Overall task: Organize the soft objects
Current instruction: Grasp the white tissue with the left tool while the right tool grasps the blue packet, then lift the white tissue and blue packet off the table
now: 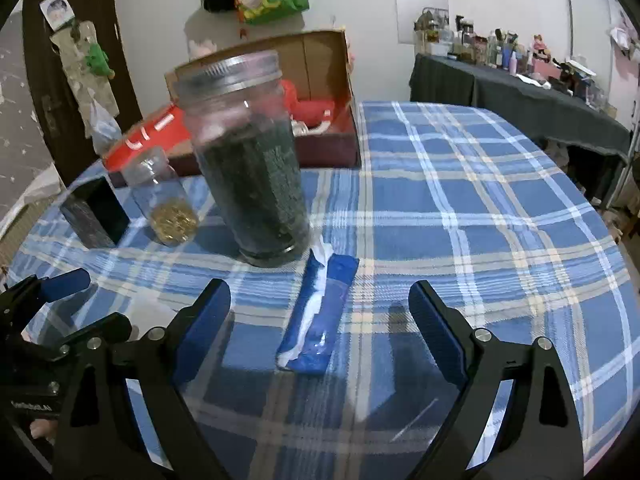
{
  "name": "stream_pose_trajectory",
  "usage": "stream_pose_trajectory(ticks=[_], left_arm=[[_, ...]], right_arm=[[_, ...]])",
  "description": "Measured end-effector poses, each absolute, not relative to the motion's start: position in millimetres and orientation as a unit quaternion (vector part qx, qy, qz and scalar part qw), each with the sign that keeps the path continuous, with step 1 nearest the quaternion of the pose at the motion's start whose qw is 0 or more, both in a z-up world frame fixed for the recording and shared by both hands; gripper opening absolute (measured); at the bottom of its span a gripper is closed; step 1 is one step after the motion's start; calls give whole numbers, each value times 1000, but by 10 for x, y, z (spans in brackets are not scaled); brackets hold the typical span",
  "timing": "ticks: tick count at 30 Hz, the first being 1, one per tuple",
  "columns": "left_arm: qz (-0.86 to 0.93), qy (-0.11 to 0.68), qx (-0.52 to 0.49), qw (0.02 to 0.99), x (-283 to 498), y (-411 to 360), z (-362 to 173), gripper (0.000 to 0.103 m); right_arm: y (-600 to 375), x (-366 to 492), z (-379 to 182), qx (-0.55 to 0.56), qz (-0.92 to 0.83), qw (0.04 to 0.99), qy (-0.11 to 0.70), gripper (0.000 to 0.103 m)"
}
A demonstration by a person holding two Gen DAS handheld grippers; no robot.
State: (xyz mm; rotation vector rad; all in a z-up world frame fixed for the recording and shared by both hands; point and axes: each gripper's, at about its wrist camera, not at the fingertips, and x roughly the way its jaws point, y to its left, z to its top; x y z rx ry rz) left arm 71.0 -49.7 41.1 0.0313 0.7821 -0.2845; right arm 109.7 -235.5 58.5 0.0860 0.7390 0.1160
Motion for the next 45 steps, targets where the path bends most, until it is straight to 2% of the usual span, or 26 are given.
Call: stream_pose_trajectory(ticks=[2, 3, 4, 5, 7, 9, 10, 16, 24, 45], left_arm=[[-143, 390, 19, 909, 746, -536, 354, 84], [-148, 396, 19, 906, 766, -561, 322, 77], [-152, 393, 22, 907, 765, -584, 311, 76], [-154, 387, 25, 909, 757, -601, 319, 71], [-185, 386, 20, 904, 753, -623, 329, 35], [-214, 392, 6, 895, 755, -632, 330, 21], [-216, 391, 8, 895, 750, -637, 336, 18], [-226, 385, 14, 895, 720, -626, 359, 12], [-211, 375, 10, 903, 725, -433, 439, 12], [-170, 366, -9, 915, 738, 18, 556, 12]], right_arm=[[-2348, 1131, 560, 41, 61, 928, 366, 71], [-2350, 1151, 541, 44, 64, 925, 372, 55], [-2348, 1173, 515, 46, 70, 922, 378, 43], [-2346, 1200, 481, 50, 80, 917, 386, 41], [-2336, 1174, 478, 45, 83, 921, 379, 29], [-2335, 1139, 483, 54, 98, 920, 375, 26], [-2334, 1130, 480, 60, 105, 918, 377, 25], [-2241, 1009, 525, 62, 128, 921, 364, 23], [-2108, 916, 652, 62, 146, 925, 346, 23], [-2066, 939, 616, 66, 152, 917, 363, 23]])
